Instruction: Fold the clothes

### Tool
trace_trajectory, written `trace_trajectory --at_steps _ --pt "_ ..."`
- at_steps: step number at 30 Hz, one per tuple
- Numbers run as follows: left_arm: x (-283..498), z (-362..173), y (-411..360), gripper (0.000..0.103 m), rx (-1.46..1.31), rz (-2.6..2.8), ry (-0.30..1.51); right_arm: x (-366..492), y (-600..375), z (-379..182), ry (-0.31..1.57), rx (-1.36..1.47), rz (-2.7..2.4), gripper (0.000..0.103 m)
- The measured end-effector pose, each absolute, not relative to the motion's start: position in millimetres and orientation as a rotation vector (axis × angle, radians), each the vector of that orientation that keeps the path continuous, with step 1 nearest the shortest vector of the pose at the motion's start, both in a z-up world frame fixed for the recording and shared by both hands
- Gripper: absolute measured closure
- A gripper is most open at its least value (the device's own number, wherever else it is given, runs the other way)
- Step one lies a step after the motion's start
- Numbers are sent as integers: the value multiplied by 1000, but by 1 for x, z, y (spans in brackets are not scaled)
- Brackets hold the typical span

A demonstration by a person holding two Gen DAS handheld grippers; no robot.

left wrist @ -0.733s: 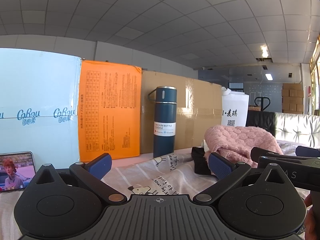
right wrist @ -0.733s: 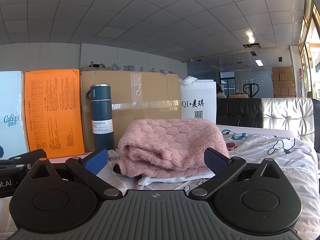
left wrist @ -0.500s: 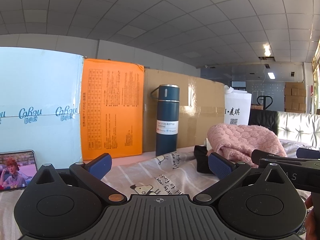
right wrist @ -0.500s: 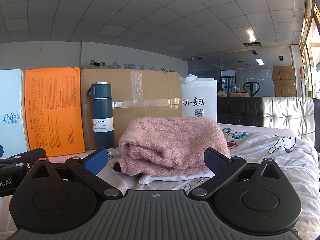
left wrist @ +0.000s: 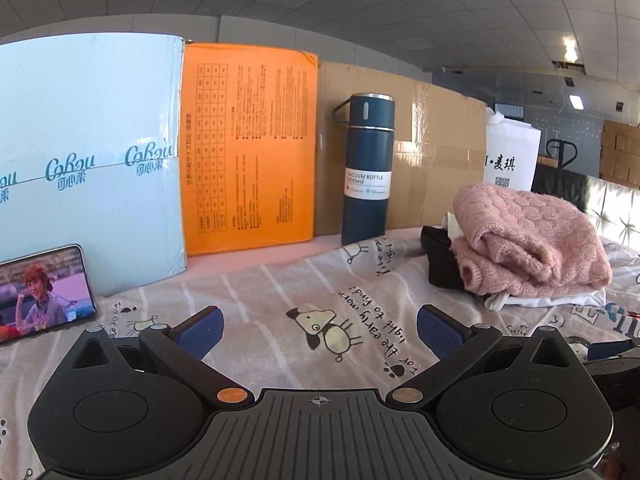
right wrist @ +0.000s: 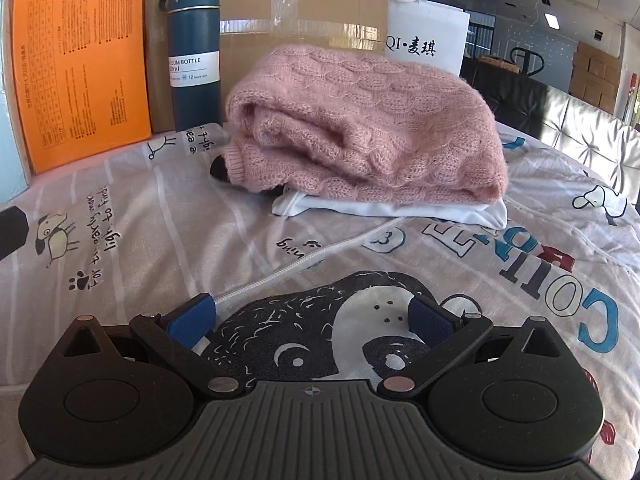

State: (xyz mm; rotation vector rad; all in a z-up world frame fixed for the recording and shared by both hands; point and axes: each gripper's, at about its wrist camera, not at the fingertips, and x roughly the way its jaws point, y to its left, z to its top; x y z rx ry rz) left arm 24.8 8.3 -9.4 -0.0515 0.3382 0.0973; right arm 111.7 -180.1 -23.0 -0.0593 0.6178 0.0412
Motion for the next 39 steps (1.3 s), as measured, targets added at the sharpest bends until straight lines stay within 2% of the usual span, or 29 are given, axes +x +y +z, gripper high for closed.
trace_trajectory --at_steps 7,39 --pt "28 -11 8 0 -55 94 361 112 -189 -22 669 -7 54 0" --pt "27 -9 11 0 -74 94 357 118 -187 -24 662 -15 52 0"
